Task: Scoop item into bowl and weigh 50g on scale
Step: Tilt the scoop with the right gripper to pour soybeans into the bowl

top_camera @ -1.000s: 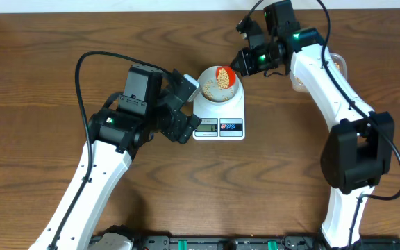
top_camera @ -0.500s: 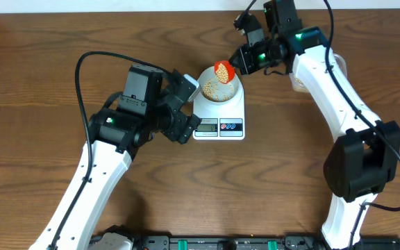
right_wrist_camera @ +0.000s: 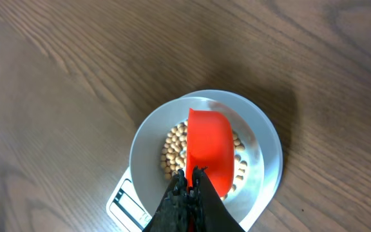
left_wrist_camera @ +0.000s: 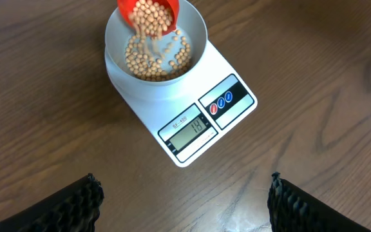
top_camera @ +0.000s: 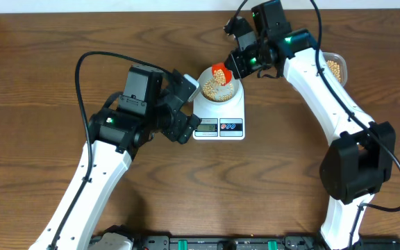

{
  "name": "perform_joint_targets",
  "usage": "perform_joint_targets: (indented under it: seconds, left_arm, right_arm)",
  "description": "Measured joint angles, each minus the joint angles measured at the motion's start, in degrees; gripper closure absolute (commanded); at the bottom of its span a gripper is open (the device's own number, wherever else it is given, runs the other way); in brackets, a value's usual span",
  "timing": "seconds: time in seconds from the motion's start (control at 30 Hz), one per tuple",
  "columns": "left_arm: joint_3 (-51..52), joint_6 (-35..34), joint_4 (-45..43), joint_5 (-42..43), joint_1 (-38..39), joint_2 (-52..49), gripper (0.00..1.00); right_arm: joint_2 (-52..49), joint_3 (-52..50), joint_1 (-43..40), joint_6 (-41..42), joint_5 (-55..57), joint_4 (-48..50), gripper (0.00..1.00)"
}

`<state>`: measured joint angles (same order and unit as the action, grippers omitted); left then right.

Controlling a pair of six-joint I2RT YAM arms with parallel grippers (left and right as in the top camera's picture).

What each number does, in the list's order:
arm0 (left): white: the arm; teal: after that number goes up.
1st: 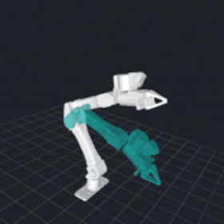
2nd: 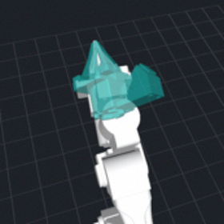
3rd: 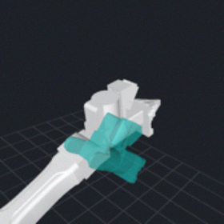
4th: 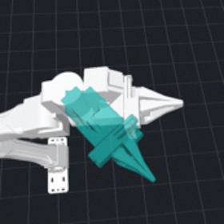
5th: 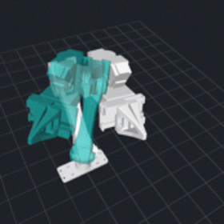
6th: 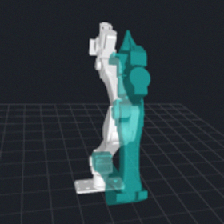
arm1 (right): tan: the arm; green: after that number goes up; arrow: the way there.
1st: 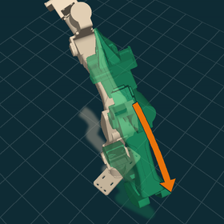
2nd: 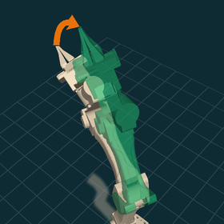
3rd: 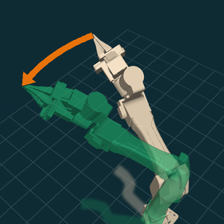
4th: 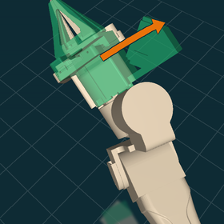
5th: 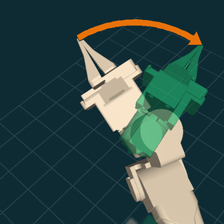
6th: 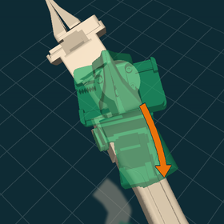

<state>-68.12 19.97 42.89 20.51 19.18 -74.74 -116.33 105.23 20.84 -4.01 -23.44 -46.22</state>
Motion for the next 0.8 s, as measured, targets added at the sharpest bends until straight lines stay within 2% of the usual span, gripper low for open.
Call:
perform_joint_targets:
  seconds: [0.8]
  left_arm:
    - [0.0, 0.0, 0.0, 0.0, 0.0, 0.0, 0.16]
  right_arm:
    - [2.9, 0.0, 3.3, -0.7, 10.6, -1.4, 0.99]
